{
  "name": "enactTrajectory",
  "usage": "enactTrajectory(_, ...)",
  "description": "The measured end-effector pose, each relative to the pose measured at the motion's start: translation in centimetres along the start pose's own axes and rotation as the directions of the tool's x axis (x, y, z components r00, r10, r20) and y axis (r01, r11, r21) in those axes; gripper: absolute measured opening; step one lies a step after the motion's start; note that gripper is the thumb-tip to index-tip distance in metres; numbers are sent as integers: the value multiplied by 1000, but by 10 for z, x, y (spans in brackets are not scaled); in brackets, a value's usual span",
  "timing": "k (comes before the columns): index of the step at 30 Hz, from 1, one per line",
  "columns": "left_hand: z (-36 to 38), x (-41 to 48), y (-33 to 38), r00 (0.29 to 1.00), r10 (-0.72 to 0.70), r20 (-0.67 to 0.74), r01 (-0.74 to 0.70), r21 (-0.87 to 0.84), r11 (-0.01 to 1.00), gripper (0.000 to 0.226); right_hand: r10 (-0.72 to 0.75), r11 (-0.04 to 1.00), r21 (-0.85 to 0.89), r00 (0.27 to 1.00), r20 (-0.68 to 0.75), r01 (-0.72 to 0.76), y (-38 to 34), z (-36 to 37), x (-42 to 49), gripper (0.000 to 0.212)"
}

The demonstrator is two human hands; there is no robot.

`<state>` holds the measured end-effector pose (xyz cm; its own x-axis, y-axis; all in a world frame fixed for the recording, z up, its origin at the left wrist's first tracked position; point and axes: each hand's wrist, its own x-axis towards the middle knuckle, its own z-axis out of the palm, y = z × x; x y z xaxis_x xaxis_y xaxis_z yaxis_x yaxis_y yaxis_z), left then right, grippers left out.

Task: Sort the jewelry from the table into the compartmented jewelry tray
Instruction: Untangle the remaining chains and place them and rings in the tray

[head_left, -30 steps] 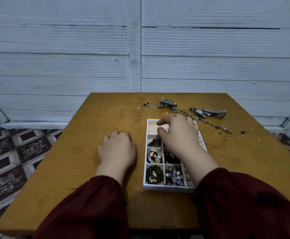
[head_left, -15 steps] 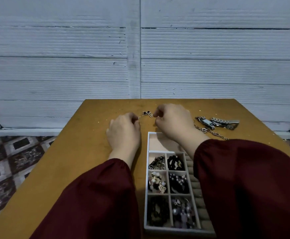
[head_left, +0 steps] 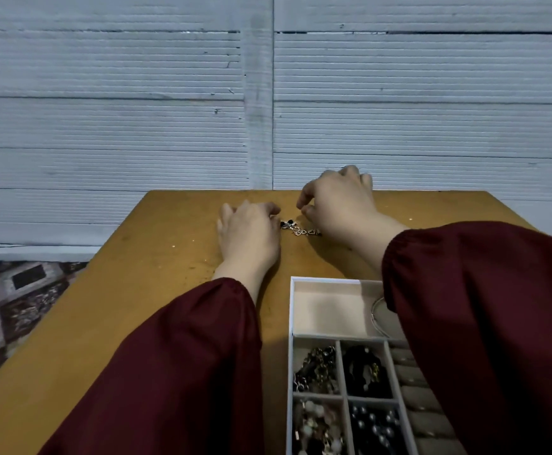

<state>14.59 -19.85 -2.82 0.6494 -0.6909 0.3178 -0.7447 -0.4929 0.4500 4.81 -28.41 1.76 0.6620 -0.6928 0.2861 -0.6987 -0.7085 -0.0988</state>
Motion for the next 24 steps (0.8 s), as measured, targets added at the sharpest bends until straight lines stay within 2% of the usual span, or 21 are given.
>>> enactTrajectory(8,8,16,2,995,43,93,-52,95,994,21,19,999,36,999,30,-20,10,3,18,14)
enactTrajectory(13,5,20,-1,996,12,94,-9,-40,999,7,39,996,75,998,56,-44,15,5,22,14)
enactTrajectory(17,2,23,-7,997,26,71,-17,-120,993,8,31,993,107,997,68,-39,16,7,22,15)
enactTrajectory(20,4,28,-15,998,-26,50,38,-264,964,9,29,990,133,997,75,-38,15,8,22,15)
enactTrajectory(24,3,32,-22,998,-53,42,68,-598,798,11,19,989,146,996,84,-31,15,11,22,14)
